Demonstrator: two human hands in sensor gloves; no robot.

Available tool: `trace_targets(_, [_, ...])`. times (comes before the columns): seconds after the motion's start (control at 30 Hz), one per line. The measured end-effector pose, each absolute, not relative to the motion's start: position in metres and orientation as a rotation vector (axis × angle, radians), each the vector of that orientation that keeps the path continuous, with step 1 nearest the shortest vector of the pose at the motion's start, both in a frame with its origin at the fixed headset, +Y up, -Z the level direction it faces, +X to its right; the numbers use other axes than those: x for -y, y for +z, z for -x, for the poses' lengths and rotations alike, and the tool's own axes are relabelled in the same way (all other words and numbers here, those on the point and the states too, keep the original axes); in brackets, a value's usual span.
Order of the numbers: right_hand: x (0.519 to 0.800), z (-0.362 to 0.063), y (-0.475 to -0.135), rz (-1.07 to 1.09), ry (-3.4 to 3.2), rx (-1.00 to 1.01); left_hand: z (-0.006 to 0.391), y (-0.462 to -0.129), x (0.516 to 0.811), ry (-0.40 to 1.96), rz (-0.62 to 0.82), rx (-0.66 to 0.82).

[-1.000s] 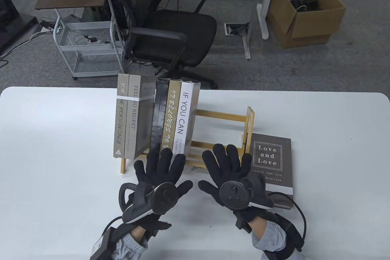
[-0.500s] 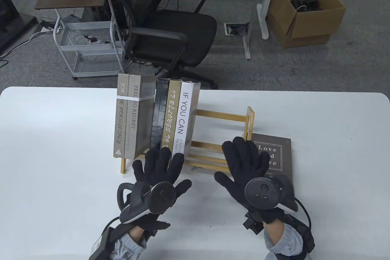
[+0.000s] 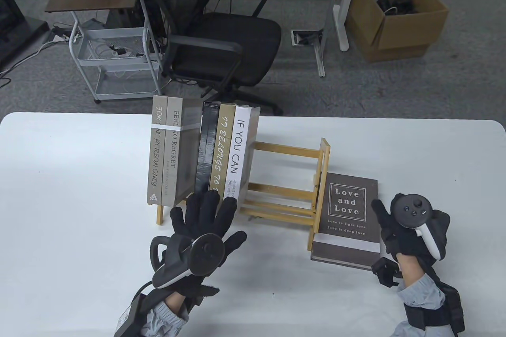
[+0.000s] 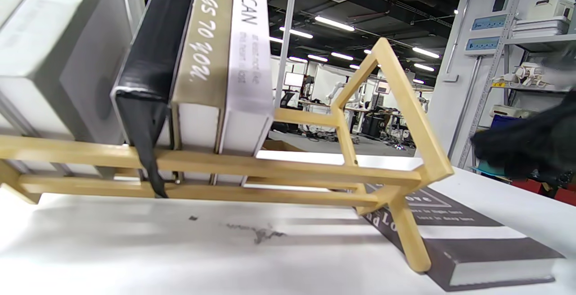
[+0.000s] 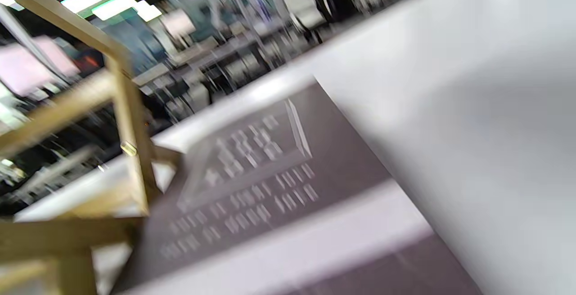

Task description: Push a thick book into a tightly packed book rack slot

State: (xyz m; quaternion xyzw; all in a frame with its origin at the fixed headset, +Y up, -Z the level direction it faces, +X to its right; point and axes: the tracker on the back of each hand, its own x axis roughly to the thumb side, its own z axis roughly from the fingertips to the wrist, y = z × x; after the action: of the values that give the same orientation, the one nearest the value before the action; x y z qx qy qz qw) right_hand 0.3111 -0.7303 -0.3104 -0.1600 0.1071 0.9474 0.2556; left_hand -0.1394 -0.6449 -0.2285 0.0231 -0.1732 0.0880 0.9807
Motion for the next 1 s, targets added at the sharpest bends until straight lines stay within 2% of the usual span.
trace_targets(0.1, [0.759, -0.317, -0.316, 0.517, 2.525, -0.513, 0.139, -0.229, 0.645, 0.177, -0.044, 0.347])
trace_targets(0.3, [0.786, -0.312, -0.320, 0.550, 2.435, -0.690, 0.144, -0.230, 0.643, 0.192, -0.043, 0.334])
trace_targets(0.47, [0.784, -0.307, -0.321, 0.531, 2.412, -0.672, 0.146, -0.231, 0.642, 0.205, -0.034, 0.331])
trace_targets(0.6, [0.781, -0.312, -0.320, 0.563, 2.306, -0.551, 0.147, -0.230, 0.642, 0.213, -0.034, 0.331])
trace_targets(1.0, [0.759, -0.314, -0.312, 0.551, 2.170, -0.435, 0.152, -0.230, 0.640, 0.242, -0.062, 0.324])
